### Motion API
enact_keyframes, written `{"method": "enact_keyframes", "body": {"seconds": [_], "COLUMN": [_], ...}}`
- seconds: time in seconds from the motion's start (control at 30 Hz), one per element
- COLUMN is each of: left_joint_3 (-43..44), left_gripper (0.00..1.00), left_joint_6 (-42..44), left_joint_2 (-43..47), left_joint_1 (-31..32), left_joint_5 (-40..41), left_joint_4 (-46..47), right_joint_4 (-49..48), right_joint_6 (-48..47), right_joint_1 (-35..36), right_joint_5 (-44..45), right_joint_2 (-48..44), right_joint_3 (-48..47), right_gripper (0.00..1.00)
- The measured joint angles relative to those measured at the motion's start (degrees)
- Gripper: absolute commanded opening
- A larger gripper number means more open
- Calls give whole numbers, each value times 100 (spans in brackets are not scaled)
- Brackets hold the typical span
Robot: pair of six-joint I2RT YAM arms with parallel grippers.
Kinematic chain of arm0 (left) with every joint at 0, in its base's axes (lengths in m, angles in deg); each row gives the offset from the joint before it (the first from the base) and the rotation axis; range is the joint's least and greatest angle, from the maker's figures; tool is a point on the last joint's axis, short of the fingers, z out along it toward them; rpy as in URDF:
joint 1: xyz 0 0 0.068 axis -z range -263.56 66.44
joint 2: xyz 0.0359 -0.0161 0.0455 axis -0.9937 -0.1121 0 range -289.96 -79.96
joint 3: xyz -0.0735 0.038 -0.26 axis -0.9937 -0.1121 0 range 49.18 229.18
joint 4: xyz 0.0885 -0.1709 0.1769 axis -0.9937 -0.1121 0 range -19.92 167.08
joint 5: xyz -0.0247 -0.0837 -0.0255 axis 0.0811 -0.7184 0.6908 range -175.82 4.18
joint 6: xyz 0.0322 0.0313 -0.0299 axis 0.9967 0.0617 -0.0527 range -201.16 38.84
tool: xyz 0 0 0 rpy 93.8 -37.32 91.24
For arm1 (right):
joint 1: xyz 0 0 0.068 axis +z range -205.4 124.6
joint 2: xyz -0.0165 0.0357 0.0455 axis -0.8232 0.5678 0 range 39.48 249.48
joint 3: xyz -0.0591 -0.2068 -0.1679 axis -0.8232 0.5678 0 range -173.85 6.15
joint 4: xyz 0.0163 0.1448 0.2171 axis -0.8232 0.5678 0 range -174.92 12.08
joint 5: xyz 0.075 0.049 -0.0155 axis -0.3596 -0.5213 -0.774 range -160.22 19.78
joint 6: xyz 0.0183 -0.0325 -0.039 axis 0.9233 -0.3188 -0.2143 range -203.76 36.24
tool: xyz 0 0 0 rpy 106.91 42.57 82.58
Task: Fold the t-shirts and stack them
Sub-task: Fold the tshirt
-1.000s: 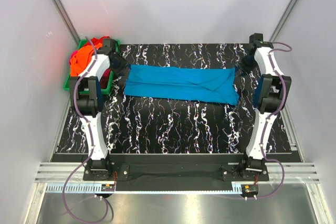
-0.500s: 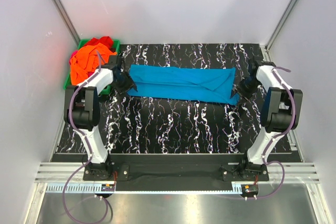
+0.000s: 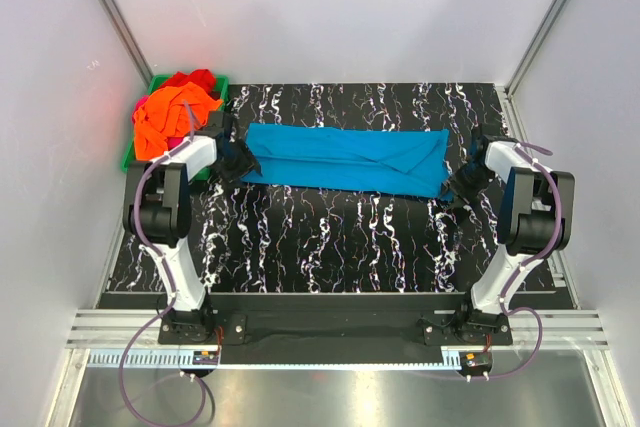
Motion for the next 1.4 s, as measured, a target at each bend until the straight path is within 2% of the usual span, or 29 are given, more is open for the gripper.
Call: {"method": "enact_keyframes", "body": {"seconds": [0.13, 0.3, 0.37, 0.57, 0.7, 0.8, 0.87, 1.03, 1.2, 1.3, 1.4], "left_joint_3": [138, 393, 431, 516, 581, 737, 841, 850, 1038, 1029, 911], "left_gripper": [63, 61, 61, 54, 47, 47, 49, 54, 55, 56, 56], "left_joint_6": [2, 7, 7, 33, 72, 94, 96, 101, 162, 166, 162], "left_joint_2": [-199, -374, -404, -468, -520, -612, -662, -584, -315, 4, 367], "left_joint_1": [-13, -31, -33, -33, -35, -35, -33, -26, 37, 85, 131], "left_joint_5": [184, 354, 382, 470, 549, 595, 601, 599, 538, 413, 278], "left_joint_4": [-44, -48, -52, -118, -212, -398, -518, -706, -960, -935, -844], "right_joint_4": [-181, -251, -306, -466, -422, -168, 39, 358, 323, 96, -184], "right_joint_6": [-107, -343, -457, -885, -1174, -1303, -1355, -1397, -1255, -1145, -1093], "right_joint_1": [-44, -44, -44, -44, -44, -44, -44, 24, 553, 1071, 1405], "right_joint_5": [258, 520, 588, 608, 640, 793, 866, 787, 509, 321, 85], "right_joint_2": [0, 0, 0, 0, 79, 146, 125, -267, -492, -391, 17], "right_joint_3": [-4, -61, -74, -76, -199, -396, -485, -509, -872, -1126, -1561], "right_gripper": [43, 35, 35, 34, 23, 25, 32, 39, 45, 46, 40]}}
